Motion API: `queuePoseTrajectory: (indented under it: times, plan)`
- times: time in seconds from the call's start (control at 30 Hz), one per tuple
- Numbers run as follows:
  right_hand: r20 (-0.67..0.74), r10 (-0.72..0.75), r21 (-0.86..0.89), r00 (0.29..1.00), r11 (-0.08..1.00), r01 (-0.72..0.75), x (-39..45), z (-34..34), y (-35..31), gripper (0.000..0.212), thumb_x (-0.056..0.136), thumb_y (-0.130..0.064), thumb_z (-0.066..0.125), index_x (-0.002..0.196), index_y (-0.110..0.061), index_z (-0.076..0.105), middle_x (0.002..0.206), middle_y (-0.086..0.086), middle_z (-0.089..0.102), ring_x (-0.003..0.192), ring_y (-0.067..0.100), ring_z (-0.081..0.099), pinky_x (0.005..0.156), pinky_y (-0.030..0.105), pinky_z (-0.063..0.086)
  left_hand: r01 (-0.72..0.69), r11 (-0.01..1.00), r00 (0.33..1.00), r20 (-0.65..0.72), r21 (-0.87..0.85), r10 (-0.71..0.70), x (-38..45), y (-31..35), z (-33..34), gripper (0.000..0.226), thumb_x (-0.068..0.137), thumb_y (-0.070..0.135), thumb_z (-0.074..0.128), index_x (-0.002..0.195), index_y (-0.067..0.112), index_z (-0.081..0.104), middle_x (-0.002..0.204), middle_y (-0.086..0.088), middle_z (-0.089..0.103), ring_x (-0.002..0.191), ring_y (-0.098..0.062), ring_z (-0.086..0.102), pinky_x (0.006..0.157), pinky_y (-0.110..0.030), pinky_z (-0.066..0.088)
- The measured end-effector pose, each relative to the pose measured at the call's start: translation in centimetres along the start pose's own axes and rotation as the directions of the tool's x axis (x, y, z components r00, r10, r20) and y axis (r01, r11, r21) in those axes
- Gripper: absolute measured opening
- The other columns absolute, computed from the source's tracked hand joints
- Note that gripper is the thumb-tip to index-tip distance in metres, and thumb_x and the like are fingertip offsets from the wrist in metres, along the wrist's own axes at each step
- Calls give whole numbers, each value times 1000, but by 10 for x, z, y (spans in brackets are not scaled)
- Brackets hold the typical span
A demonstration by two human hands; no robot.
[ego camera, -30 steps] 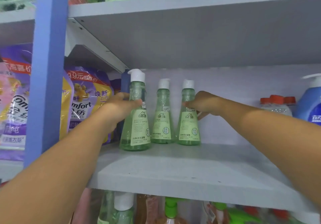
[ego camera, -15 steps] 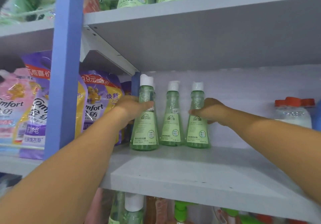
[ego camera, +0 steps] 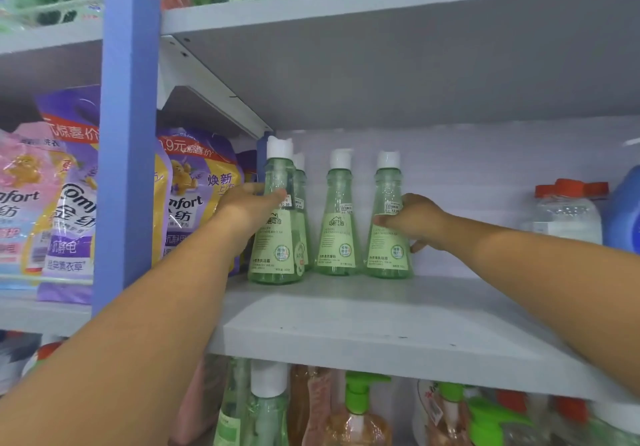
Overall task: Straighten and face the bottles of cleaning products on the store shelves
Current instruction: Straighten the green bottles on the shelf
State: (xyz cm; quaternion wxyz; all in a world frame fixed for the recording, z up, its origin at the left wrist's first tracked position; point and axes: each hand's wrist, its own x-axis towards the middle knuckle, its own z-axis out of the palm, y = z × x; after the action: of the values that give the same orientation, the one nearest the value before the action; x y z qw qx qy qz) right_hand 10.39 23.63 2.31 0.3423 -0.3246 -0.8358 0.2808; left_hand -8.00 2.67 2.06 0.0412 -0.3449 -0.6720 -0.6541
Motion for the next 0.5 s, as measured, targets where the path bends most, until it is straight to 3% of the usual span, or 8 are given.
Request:
queuePoseTrajectory:
  times: [0.13, 0.3, 0.4, 0.5]
  plan:
    - [-29, 4, -12, 1000, 1000, -5, -2, 1, 1, 50, 91, -42, 74, 126, -13, 54, 120, 11, 66, 105, 33, 68, 80, 49, 62, 50, 991, 993, 97, 123, -62, 0, -7, -1, 41, 86, 42, 81, 119, 22, 69, 115, 1, 73, 87, -14, 66, 73, -29, 48]
    - [-50, 11, -29, 999, 1000, -12, -3, 3, 0, 51, 91, -44, 74, 125, -12, 52, 120, 11, 65, 104, 34, 68, 81, 52, 62, 90, 993, 992, 87, 74, -96, 4, -16, -3, 20, 87, 39, 81, 94, 29, 65, 97, 2, 75, 88, -20, 72, 77, -34, 57]
    - [-19, 32, -1, 999, 999, -32, -2, 0, 0, 52, 91, -42, 75, 126, -12, 51, 122, 11, 64, 107, 33, 67, 80, 49, 62, 81, 995, 995, 52, 62, -84, 3, -18, -3, 27, 86, 42, 81, 80, 32, 56, 88, 9, 70, 80, -13, 67, 62, -26, 47]
    - [-2, 27, -7, 1000, 1000, -27, -1, 0, 0, 52, 92, -41, 73, 128, -12, 50, 125, 11, 63, 110, 34, 66, 81, 50, 61, 72, 995, 996, 53, 75, -76, 1, -19, -4, 27, 85, 45, 81, 83, 34, 57, 90, 9, 71, 83, -15, 69, 68, -30, 52]
